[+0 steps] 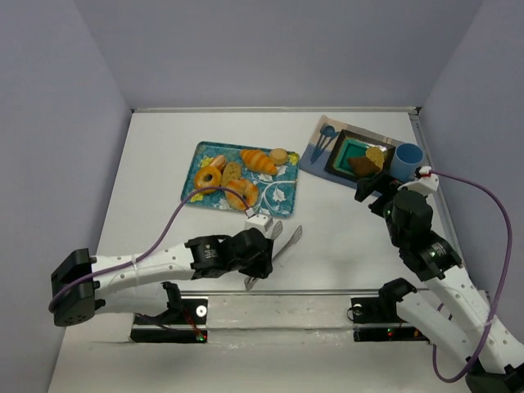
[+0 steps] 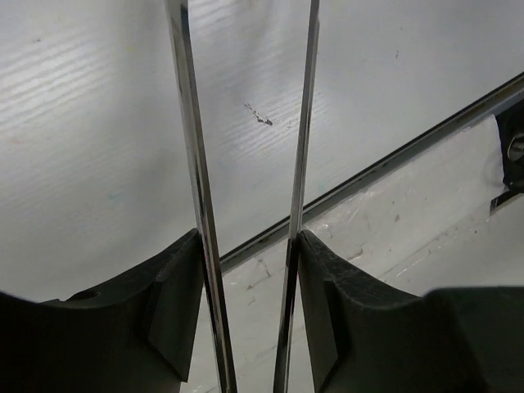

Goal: Place the bread

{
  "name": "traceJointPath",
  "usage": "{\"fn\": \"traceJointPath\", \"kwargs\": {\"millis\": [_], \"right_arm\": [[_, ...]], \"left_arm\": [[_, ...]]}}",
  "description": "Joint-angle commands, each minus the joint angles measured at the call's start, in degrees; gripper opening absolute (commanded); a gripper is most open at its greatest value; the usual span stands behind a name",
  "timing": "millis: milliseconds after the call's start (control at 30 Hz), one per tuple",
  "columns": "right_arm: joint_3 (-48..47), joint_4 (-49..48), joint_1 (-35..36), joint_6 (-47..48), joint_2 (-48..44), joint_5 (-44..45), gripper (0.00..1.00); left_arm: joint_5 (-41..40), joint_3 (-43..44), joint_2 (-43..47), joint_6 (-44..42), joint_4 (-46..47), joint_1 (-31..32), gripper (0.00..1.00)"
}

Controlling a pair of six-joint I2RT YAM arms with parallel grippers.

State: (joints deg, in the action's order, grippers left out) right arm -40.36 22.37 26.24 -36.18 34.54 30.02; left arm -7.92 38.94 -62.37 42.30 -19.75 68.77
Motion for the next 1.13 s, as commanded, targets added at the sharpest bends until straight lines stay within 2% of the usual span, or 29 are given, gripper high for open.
{"fn": "traceJointPath", "kwargs": {"millis": [0,100,133,167,233,267,500,567,600,667,700,767,800,967,1100], "right_arm": [[-0.07,-2.24,0.22,0.41,0.0,0.65,1.0],[0.02,-2.24,0.22,0.24,0.08,0.48,1.0],[0.02,-2.24,0.22,0.24,0.17,0.3,1.0],[0.02,-2.24,0.22,0.24,0.17,0.13,1.0],[-0.07,-2.33,0.22,0.32,0.08,-0.14,1.0],[-0.07,-2.24,0.22,0.41,0.26,-0.22,1.0],[-0.25,-2.24,0.22,0.5,0.52,0.3,1.0],[-0.33,-2.33,0.22,0.41,0.52,0.39,1.0],[-0.25,-2.24,0.22,0.41,0.61,0.65,1.0],[-0.25,-2.24,0.22,0.06,1.05,1.27,1.0],[-0.42,-2.16,0.22,0.06,1.31,1.53,1.0],[-0.86,-1.89,0.22,0.32,2.27,1.62,1.0],[-1.38,-1.37,0.22,0.32,2.63,1.53,1.0],[-2.44,-0.31,0.22,1.02,4.56,3.02,1.0],[-2.62,-0.05,0.22,1.47,5.0,4.7,1.0]], "left_arm": [[-2.62,-0.44,-2.14,5.95,-0.73,2.59,0.57],[-4.2,0.26,-4.34,6.65,-2.48,4.08,0.61],[-4.9,0.52,-4.78,6.74,-3.27,4.78,0.7],[-5.17,0.87,-4.95,6.91,-3.54,5.05,0.85],[-5.87,1.31,-4.87,7.0,-4.42,5.49,0.97],[-6.4,2.01,-4.69,7.09,-5.12,5.67,0.99],[-15.28,10.53,-0.57,6.91,-10.83,5.85,0.99],[-22.2,16.22,0.84,8.75,-15.21,5.76,0.99],[-29.36,18.52,1.37,11.02,-19.58,5.67,0.99],[-35.12,23.52,1.99,16.64,-21.99,5.23,0.99],[-36.71,24.6,2.34,16.76,-21.91,4.62,0.99],[-36.38,24.79,3.74,11.96,-16.84,-0.11,0.99],[-31.59,24.0,4.44,8.79,-11.16,-5.96,0.99],[-23.28,20.13,3.49,3.14,-4.08,-20.75,0.99],[-22.93,19.95,2.95,1.64,-2.23,-23.85,0.99]]}}
